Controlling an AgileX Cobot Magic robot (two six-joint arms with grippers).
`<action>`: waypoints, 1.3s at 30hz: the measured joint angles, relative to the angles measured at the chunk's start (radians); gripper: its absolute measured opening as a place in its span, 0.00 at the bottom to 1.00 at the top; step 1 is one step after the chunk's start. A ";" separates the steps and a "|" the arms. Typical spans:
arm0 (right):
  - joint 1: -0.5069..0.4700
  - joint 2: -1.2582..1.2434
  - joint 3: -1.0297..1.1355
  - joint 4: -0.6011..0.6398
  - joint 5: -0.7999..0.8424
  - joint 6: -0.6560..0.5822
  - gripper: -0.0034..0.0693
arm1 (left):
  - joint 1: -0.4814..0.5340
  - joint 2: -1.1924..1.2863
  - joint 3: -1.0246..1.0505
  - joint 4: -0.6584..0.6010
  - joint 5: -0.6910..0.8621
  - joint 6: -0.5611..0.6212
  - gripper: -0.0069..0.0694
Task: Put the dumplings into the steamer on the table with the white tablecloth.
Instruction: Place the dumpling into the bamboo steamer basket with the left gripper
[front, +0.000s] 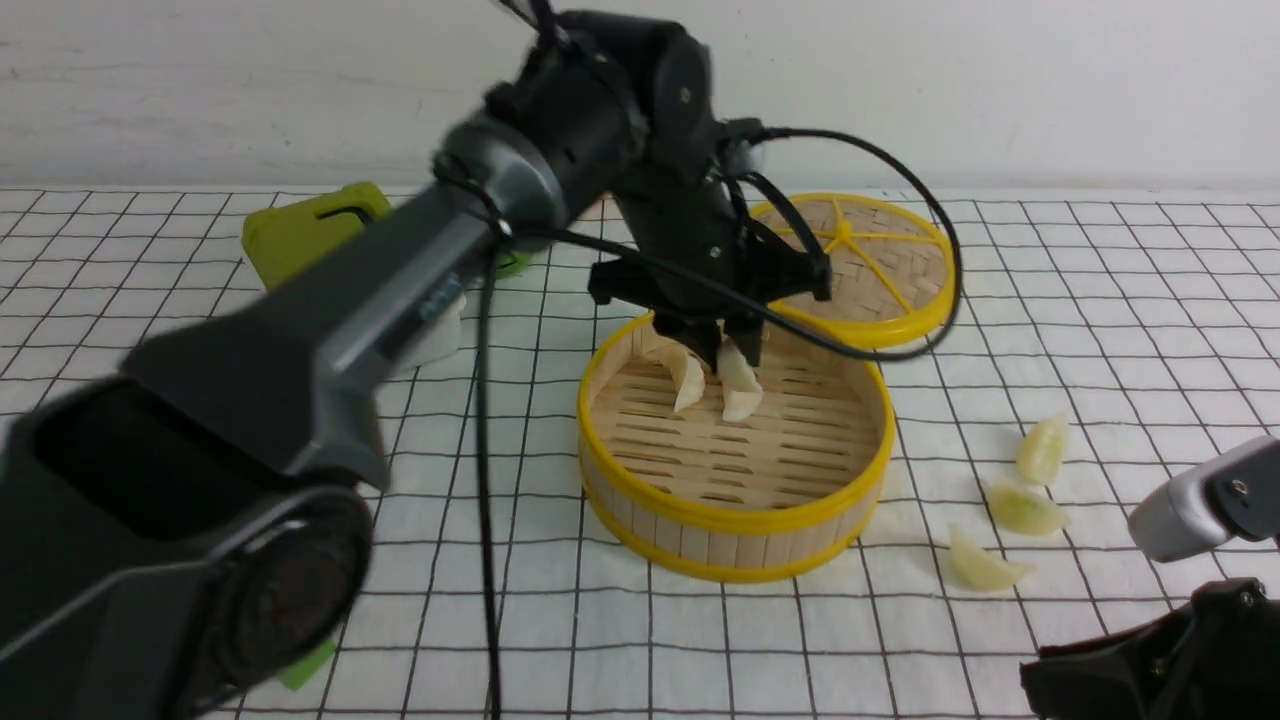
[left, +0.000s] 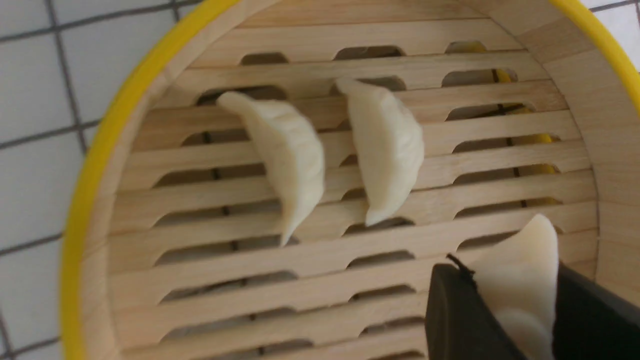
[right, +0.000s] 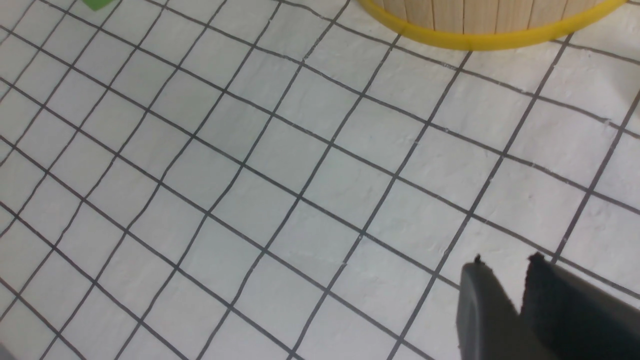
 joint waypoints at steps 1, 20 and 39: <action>0.000 0.000 0.000 0.000 0.000 0.000 0.22 | -0.003 0.014 -0.019 0.003 0.001 -0.001 0.34; 0.000 0.000 0.000 0.004 0.004 0.000 0.24 | -0.021 0.184 -0.113 -0.011 -0.190 0.233 0.34; 0.000 0.000 0.000 0.004 0.005 0.000 0.25 | -0.021 0.012 -0.113 -0.011 -0.116 0.265 0.66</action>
